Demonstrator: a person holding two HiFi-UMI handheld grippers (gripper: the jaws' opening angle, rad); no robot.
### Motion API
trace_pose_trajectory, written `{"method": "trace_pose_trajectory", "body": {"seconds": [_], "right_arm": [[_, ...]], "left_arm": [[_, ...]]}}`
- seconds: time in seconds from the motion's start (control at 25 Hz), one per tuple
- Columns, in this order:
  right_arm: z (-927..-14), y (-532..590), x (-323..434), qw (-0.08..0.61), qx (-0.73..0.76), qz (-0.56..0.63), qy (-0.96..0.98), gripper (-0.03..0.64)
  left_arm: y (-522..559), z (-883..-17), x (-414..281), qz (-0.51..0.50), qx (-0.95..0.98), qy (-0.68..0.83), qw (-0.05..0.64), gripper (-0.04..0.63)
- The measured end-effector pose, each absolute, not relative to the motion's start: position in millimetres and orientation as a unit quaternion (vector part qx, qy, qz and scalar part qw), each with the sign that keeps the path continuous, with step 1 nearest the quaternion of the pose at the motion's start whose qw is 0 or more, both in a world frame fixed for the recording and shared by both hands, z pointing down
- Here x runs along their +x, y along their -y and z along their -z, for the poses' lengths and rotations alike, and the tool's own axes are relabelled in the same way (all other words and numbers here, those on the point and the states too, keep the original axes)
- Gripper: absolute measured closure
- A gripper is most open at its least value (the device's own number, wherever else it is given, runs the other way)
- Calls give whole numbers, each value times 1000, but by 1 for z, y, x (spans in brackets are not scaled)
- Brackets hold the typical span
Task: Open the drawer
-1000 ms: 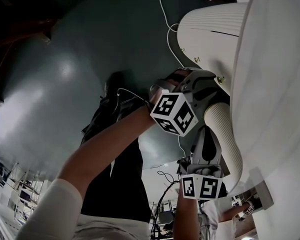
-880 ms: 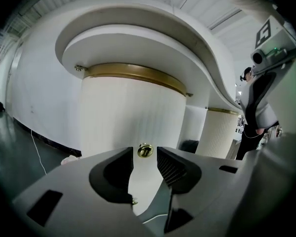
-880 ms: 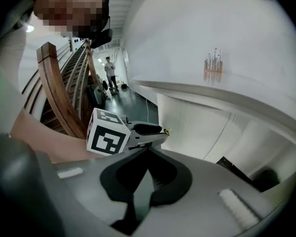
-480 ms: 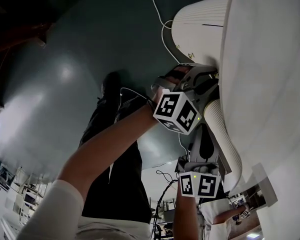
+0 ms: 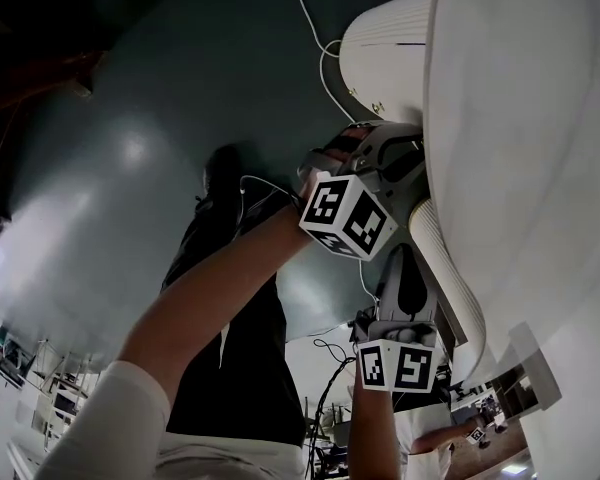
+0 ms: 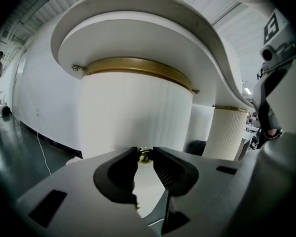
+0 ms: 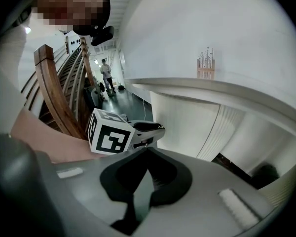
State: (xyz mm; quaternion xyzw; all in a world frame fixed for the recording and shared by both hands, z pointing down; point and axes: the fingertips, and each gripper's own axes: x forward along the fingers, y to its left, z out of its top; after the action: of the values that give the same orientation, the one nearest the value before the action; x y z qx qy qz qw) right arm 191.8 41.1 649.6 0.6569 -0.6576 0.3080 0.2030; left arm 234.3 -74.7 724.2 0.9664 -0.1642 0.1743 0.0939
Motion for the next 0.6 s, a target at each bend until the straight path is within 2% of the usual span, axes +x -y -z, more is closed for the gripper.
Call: {"method": "trace_pose_trajectory", "body": {"seconds": [0.6], "right_arm": [[-645,-53,188,195,666,-305,652,606]], "left_arm": [[77,-731,233,-198,961,162,108,495]]}}
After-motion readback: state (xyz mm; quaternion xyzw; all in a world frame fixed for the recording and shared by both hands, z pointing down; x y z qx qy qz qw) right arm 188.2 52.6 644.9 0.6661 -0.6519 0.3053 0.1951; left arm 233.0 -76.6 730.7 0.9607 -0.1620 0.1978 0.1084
